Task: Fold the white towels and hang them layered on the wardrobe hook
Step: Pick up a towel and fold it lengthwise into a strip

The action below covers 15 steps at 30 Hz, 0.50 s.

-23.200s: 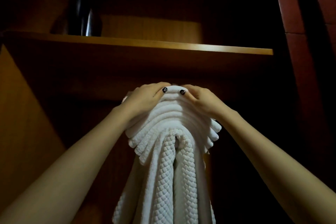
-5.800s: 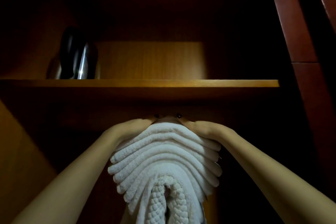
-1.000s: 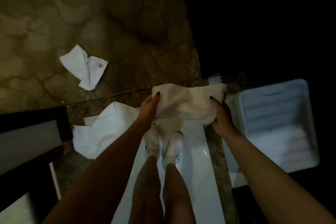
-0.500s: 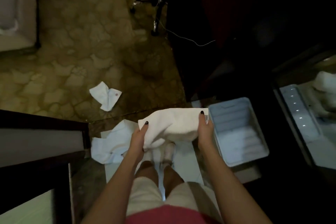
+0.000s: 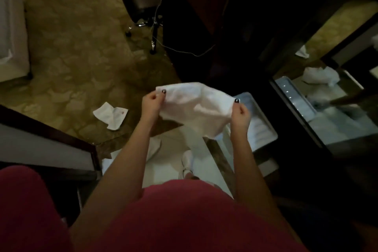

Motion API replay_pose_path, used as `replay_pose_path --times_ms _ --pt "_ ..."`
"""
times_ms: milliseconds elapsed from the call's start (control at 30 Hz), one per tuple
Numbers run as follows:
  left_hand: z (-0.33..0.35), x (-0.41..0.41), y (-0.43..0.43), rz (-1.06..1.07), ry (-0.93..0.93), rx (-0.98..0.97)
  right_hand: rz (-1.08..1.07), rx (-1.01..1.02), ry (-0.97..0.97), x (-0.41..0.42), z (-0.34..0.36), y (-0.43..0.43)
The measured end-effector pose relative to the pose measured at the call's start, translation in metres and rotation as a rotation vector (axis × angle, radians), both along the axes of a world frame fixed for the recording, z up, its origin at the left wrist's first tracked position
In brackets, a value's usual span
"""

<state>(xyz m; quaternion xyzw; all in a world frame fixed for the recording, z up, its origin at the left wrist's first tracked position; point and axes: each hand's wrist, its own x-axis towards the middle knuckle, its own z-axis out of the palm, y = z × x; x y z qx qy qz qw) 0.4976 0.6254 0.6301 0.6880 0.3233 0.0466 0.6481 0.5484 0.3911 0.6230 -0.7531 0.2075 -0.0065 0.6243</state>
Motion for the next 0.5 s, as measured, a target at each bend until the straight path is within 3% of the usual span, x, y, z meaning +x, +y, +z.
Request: replay_pose_path --times_ms 267,500 --pt "0.053 -0.081 -0.056 -0.318 -0.218 0.301 -0.037 -0.184 -0.179 -0.134 0.059 -0.067" --pt "0.067 -0.143 -0.118 -0.409 -0.374 0.441 -0.382 -0.372 -0.279 -0.239 0.081 -0.145"
